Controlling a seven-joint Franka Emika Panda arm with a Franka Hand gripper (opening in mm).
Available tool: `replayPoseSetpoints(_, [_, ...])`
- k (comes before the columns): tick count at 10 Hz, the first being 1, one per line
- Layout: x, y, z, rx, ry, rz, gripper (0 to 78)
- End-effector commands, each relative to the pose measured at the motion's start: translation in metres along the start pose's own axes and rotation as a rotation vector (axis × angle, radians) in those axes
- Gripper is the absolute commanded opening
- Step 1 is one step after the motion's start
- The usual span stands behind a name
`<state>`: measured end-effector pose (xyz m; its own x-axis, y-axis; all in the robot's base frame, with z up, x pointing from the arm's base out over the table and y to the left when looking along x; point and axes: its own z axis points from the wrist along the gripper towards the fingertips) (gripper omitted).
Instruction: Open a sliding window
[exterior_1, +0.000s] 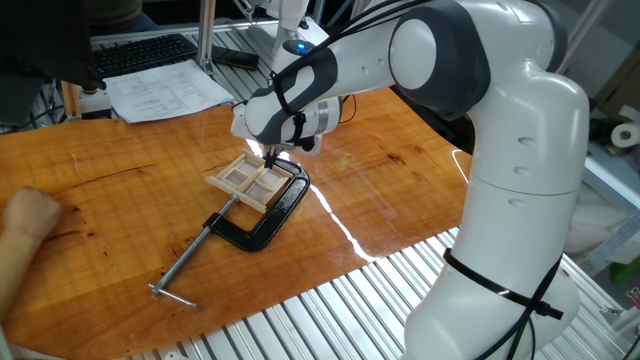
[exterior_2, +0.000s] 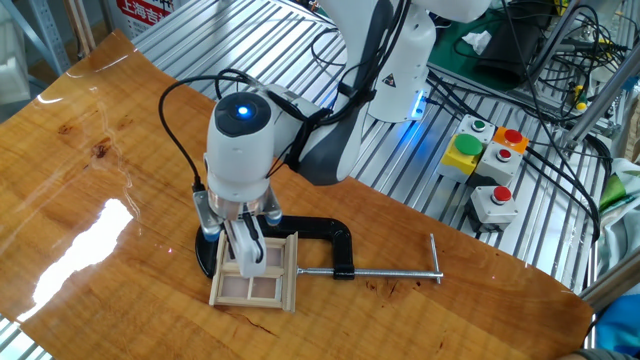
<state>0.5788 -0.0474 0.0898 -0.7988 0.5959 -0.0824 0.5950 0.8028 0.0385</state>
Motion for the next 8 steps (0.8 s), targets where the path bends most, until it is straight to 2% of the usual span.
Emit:
replayPoseSetpoints(1, [0.003, 0.001, 0.007, -0.001, -0.014, 0.001, 0.0])
replayPoseSetpoints(8, [0.014, 0.002, 0.015, -0.005, -0.015, 0.005, 0.0])
